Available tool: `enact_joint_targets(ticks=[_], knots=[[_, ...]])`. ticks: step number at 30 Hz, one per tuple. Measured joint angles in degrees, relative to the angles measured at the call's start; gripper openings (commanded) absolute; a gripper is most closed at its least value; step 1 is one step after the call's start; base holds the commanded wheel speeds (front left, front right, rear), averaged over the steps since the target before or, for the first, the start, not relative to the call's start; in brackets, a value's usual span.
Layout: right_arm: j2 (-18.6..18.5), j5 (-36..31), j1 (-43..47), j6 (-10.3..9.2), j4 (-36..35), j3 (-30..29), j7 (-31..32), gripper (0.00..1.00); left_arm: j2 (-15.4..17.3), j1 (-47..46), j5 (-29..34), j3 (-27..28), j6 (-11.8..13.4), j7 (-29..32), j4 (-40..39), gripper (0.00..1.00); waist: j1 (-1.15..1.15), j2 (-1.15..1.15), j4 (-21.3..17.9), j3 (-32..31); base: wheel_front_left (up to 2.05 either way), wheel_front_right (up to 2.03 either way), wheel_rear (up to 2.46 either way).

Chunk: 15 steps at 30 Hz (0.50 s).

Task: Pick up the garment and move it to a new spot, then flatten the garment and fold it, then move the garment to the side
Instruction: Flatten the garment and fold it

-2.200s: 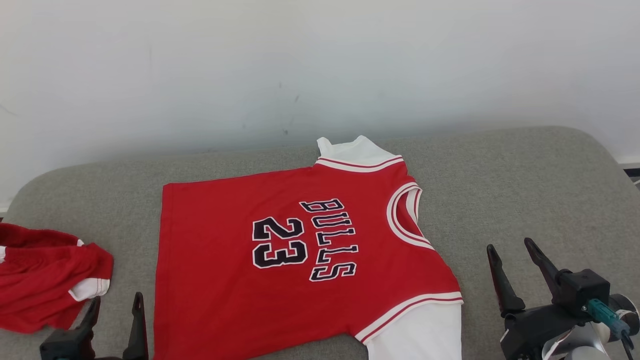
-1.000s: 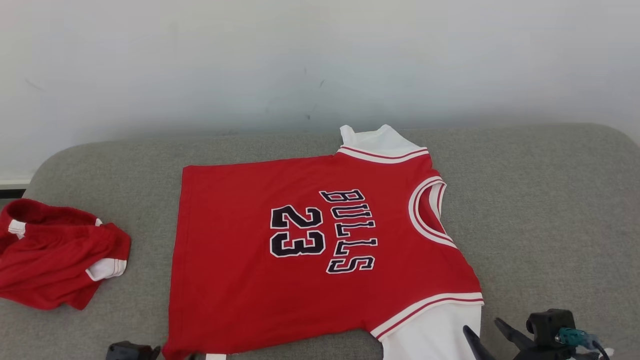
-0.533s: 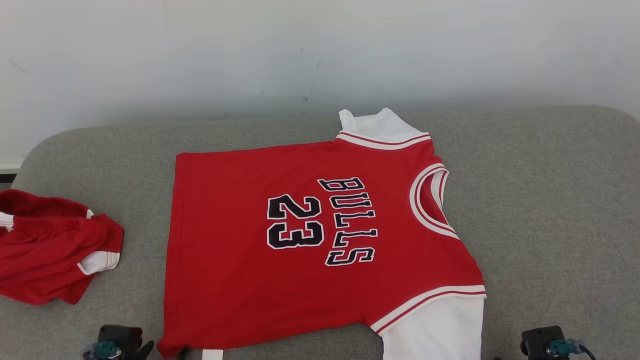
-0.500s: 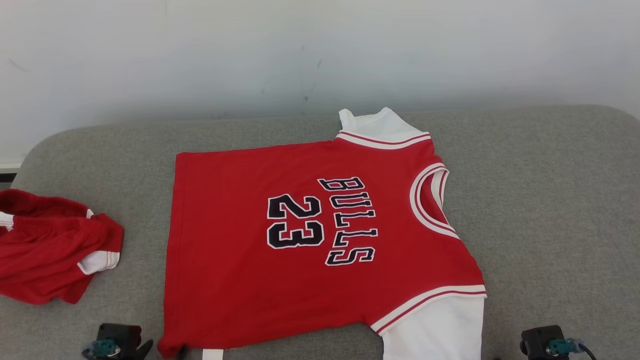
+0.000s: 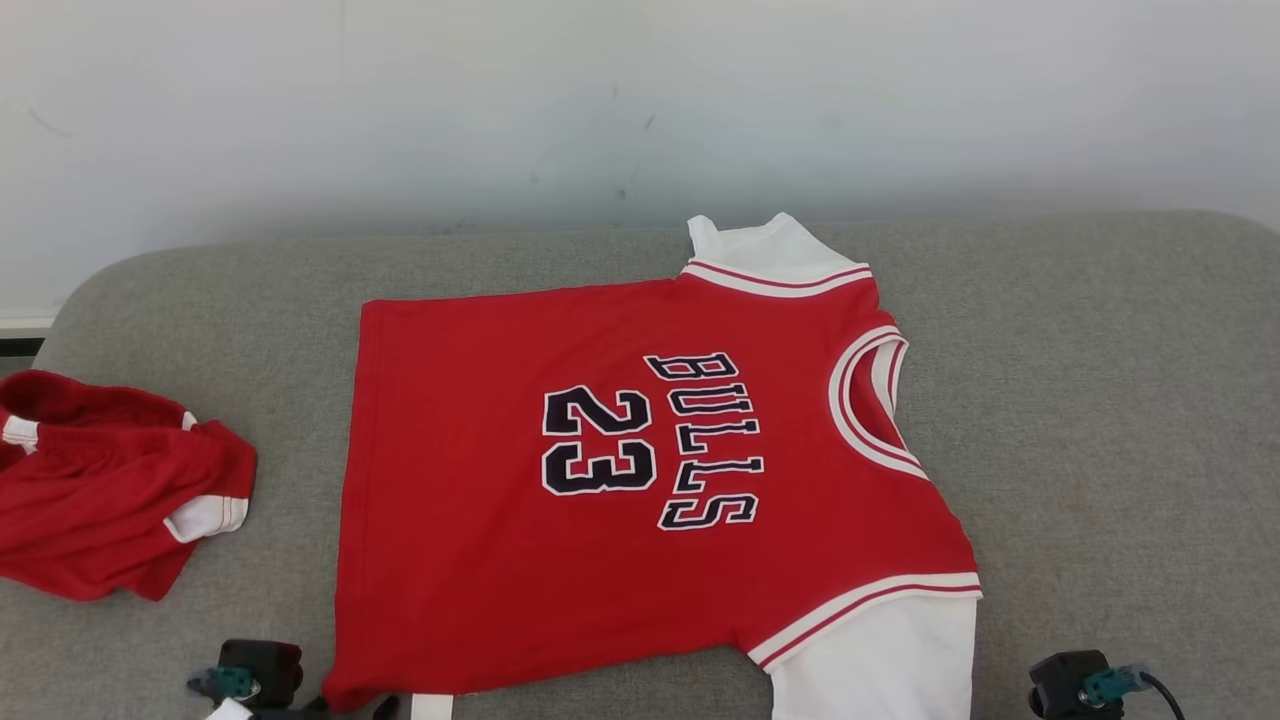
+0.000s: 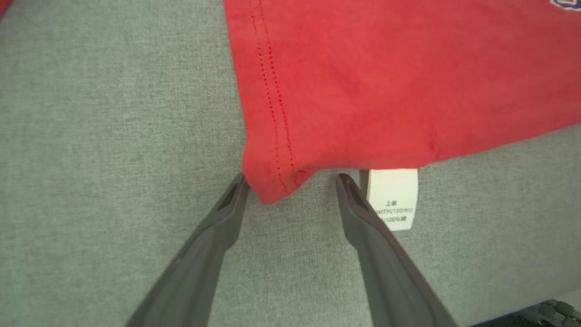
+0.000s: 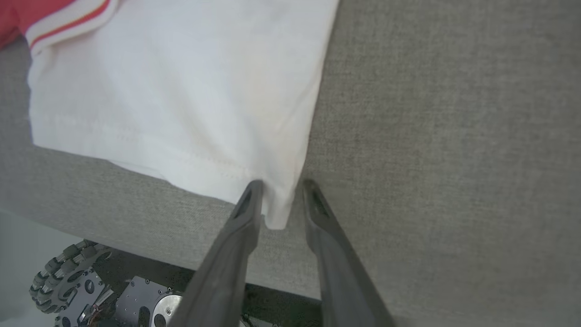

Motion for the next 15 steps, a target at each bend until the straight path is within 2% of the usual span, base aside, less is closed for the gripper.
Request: enact_joint_targets(ticks=[1, 2, 4, 5, 6, 7, 8, 15], knots=[[-0.02, 0.11, -0.01, 0.01, 0.13, 0.12, 0.51, 0.2, -0.08, -0.24, -0.37, 0.01, -0.07, -0.01, 0.6, 1.0, 0.0, 0.0, 0.05, -0.01, 0.0, 0.0, 0.0], [-0.02, 0.38, -0.08, 0.01, 0.16, 0.25, 0.74, 0.0, -0.08, -0.65, -0.47, 0.01, -0.43, -0.09, 1.13, 1.0, 0.0, 0.0, 0.09, -0.01, 0.0, 0.0, 0.0], [0.09, 0.51, -0.27, 0.05, 0.31, 0.74, 1.43, 0.0, -0.15, -1.53, -0.7, 0.02, -0.54, -0.49, 2.2, 1.0, 0.0, 0.0, 0.16, -0.01, 0.0, 0.0, 0.0], [0.14, 0.52, -0.32, 0.11, 0.26, 0.82, 1.52, 0.0, -0.2, -1.78, -0.81, -0.09, -0.54, -0.73, 2.41, 0.86, 0.0, 0.0, 0.18, -0.01, 0.0, 0.0, 0.0], [0.15, 0.6, -0.34, 0.11, 0.23, 0.79, 1.56, 0.0, -0.25, -1.96, -0.79, -0.14, -0.54, -1.38, 2.48, 0.47, 0.0, 0.0, 0.18, -0.02, 0.0, 0.0, 0.0], [0.18, 0.83, -0.35, 0.11, 0.22, 0.78, 1.6, 0.0, -0.29, -2.05, -0.79, -0.16, -0.54, -1.59, 2.56, 0.13, 0.0, 0.0, 0.18, -0.02, 0.0, 0.0, 0.0], [0.16, 0.94, -0.36, 0.11, 0.21, 0.77, 1.75, 0.0, -0.27, -2.06, -0.79, -0.3, -0.55, -1.8, 2.7, 0.0, 0.0, 0.0, 0.17, -0.03, 0.0, 0.0, 0.0], [-0.08, 0.93, -0.64, 0.55, -0.18, 0.35, 1.81, 0.0, -0.19, -2.1, -0.59, -0.58, -0.98, -4.59, 3.35, 0.0, 0.0, 0.0, 0.1, -0.29, 0.0, 0.0, 0.0]])
